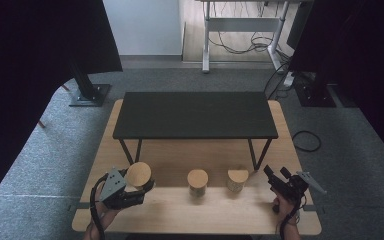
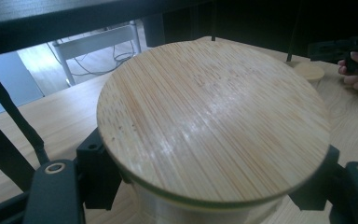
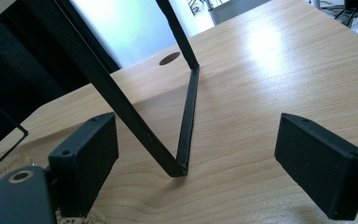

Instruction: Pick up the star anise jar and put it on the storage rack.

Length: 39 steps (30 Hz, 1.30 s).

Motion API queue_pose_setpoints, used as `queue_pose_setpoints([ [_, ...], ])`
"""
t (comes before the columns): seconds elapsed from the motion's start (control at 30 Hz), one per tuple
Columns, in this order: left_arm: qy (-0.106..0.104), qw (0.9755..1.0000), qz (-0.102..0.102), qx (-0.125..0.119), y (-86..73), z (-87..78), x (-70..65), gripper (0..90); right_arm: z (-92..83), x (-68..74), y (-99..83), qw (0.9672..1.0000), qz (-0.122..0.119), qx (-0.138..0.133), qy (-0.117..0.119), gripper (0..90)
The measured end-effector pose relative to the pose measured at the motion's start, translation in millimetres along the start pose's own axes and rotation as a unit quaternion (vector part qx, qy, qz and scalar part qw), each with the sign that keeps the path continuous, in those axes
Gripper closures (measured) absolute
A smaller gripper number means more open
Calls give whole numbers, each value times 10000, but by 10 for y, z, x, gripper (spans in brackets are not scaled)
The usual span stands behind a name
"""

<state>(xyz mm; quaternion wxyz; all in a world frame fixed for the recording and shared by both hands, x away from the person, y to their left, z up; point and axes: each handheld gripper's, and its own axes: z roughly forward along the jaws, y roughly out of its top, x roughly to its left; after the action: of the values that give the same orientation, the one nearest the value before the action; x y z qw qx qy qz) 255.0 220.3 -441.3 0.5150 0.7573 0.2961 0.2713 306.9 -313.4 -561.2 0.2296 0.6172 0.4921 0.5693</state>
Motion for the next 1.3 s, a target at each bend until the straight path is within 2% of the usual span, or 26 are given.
queue_pose_setpoints([
  [0.8,68,9998,199,-54,195,-60,-2,256,-4,-10,0,10000,52,-19,14,130],
  [1.3,113,9997,225,-72,294,-65,38,256,-3,-9,0,10000,48,-10,18,130],
])
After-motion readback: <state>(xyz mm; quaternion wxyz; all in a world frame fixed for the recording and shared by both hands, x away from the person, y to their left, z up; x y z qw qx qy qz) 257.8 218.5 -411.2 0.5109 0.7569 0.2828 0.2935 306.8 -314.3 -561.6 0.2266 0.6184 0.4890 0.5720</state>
